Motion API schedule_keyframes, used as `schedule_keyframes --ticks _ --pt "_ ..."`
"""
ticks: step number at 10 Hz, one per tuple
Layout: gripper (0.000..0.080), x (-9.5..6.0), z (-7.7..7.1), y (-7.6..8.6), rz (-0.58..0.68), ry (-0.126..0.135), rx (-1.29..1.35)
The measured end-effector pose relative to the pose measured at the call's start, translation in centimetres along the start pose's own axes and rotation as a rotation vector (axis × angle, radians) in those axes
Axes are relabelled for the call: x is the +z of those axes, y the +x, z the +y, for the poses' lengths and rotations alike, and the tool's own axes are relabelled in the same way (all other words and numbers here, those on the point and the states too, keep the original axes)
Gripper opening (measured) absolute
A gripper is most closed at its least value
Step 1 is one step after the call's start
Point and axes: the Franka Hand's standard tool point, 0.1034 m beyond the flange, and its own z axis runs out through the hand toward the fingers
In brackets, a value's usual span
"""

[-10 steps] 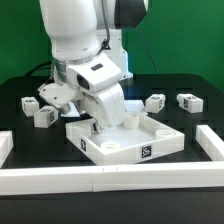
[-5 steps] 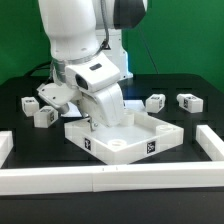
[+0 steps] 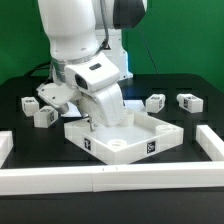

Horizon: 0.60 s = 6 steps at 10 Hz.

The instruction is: Assemble square table

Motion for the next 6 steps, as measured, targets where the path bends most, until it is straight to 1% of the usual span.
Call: schedule_keyframes --ticks 1,2,3,4,5,6 --pt "0.0064 0.0 0.0 0.1 0.002 -0.001 0.030" --pt "0.0064 0.0 0.3 0.3 0.003 -0.002 0.118" --pt "0.0065 -0.2 1.3 0.9 0.006 -0.005 0.195" --pt "0.0065 -0.3 2.6 1.4 0.012 -0.007 0.254" --pt "0.0068 -0.5 4.1 1.9 0.025 0.001 0.313" --pt "0.0068 -0.7 5.8 2.2 0.027 -0.014 0.351"
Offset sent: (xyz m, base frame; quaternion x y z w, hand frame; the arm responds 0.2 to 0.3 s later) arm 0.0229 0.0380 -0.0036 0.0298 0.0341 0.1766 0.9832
